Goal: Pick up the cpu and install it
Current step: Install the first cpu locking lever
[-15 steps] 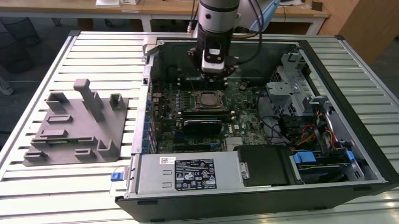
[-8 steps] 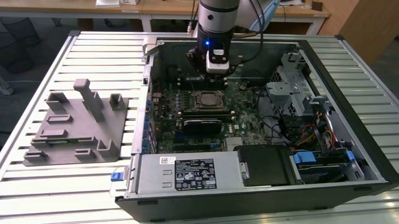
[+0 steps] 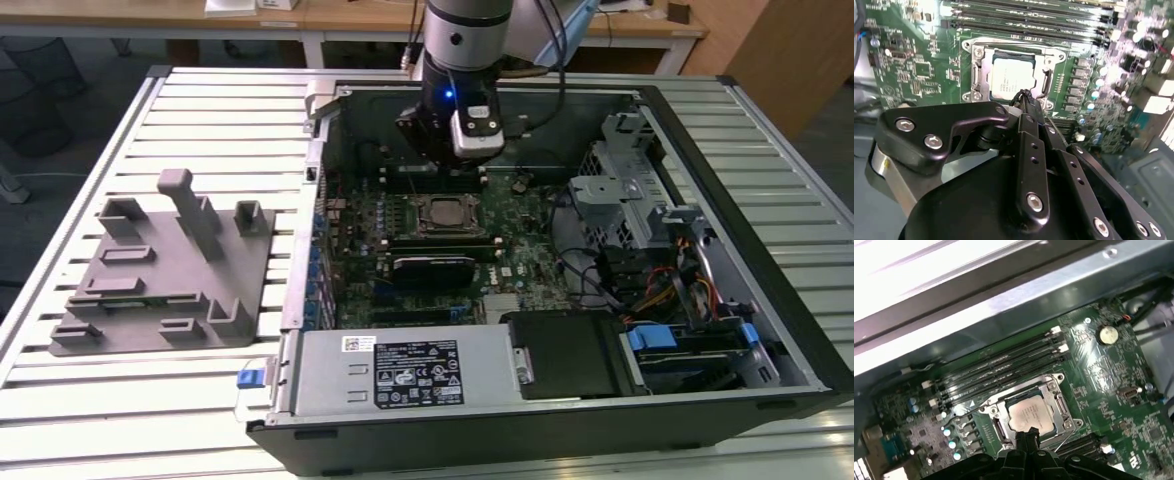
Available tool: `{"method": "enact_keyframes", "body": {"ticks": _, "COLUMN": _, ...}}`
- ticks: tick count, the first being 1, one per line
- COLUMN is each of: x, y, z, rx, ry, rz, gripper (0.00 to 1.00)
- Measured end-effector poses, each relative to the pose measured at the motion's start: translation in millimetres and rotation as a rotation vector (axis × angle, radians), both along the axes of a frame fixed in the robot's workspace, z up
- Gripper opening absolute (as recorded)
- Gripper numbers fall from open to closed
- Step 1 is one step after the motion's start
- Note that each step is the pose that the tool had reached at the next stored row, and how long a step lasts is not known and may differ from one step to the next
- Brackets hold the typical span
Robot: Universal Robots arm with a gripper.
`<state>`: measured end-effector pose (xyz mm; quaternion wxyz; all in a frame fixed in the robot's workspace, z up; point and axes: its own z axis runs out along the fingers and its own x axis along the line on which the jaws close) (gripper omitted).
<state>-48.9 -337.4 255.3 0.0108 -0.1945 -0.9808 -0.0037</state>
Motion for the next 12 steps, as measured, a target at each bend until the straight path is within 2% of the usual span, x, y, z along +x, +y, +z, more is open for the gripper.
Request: {"method": "enact_keyframes", "body": {"ticks": 12, "x": 0.0, "y": 0.0, "z": -0.3, "rx": 0.0, "ry": 0.0, "rz": 0.212, "gripper": 0.11}}
